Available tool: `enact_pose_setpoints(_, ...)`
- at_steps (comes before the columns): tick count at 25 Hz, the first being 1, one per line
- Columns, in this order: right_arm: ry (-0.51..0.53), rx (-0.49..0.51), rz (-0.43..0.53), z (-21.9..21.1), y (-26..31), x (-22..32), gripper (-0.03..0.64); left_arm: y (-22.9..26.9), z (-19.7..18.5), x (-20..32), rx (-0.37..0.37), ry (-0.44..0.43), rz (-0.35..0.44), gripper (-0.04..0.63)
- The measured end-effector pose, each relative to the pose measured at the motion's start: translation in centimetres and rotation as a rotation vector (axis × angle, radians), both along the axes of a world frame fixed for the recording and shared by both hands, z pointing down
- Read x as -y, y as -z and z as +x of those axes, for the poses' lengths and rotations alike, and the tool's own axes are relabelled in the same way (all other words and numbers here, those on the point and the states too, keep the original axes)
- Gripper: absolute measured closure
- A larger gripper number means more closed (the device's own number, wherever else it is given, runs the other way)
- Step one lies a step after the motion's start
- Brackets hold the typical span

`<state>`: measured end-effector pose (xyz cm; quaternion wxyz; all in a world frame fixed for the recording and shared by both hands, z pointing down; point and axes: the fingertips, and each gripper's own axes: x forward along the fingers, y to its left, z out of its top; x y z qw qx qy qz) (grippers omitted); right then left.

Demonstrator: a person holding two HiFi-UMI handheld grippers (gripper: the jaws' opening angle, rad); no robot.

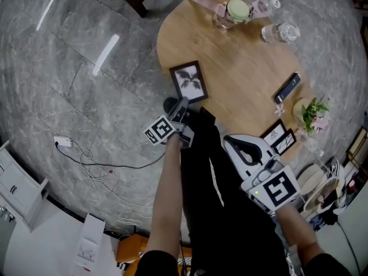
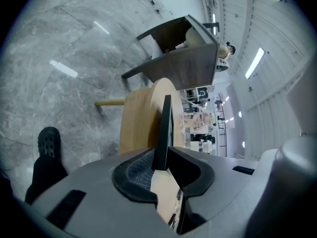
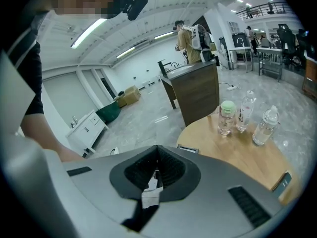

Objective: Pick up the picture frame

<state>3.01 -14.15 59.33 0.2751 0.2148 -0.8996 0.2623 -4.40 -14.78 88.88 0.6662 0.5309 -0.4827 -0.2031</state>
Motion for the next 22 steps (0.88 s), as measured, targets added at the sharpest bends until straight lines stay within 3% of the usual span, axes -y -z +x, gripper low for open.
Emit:
enact_pose_setpoints(12,0.019,0.027,0.094,0.5,5.2,-0.2,0.607,6.5,-0.5,1.8,-0.019,0.036,0.095,0.518)
enact_pose_setpoints(22,0.004,0.079,0.146,2.4,10.5,-1.0,0.607,17.3,0.8,0.6,-0.086,0.128,0.184,0.518)
